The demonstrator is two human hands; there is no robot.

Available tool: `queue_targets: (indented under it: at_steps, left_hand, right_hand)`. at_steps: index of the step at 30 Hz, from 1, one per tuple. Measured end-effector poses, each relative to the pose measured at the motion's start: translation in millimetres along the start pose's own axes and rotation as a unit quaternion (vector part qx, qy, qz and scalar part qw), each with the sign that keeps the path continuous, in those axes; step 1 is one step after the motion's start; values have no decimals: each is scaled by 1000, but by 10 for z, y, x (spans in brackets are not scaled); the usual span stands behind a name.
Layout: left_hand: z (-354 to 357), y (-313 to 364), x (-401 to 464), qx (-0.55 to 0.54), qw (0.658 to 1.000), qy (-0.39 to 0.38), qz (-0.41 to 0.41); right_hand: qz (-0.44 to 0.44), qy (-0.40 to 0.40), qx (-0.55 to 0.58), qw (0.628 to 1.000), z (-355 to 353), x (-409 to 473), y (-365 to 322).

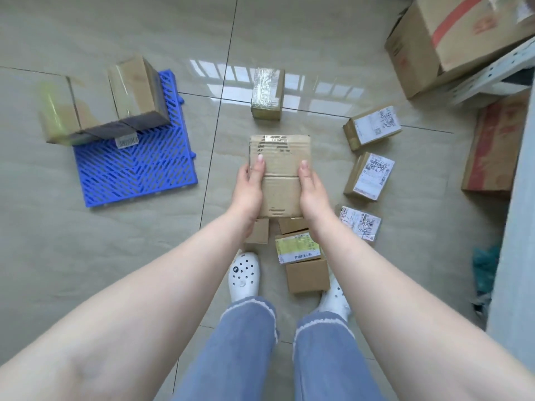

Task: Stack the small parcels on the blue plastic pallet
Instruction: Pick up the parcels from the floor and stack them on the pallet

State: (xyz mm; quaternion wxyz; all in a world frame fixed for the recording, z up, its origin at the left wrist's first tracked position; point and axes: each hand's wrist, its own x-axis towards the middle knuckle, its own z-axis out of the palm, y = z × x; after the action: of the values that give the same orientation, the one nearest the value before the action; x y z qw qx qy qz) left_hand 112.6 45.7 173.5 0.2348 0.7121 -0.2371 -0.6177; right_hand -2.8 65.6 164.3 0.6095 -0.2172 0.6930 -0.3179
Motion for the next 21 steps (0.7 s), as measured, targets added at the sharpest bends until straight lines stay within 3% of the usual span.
queue_targets:
  at_steps: [9,14,21]
  left_hand:
    - [-506,433,-1908,-15,999,-33,-6]
    - [-720,650,-2566,-40,999,-31,6]
    - [-751,578,-3315,-66,997,2,30]
  right_hand:
    - [-5,23,-21,1000,-2,-1827,-585]
    - [-8,57,12,998,73,-2522,-784]
    - [-76,23,-11,997,-110,-3202,-909]
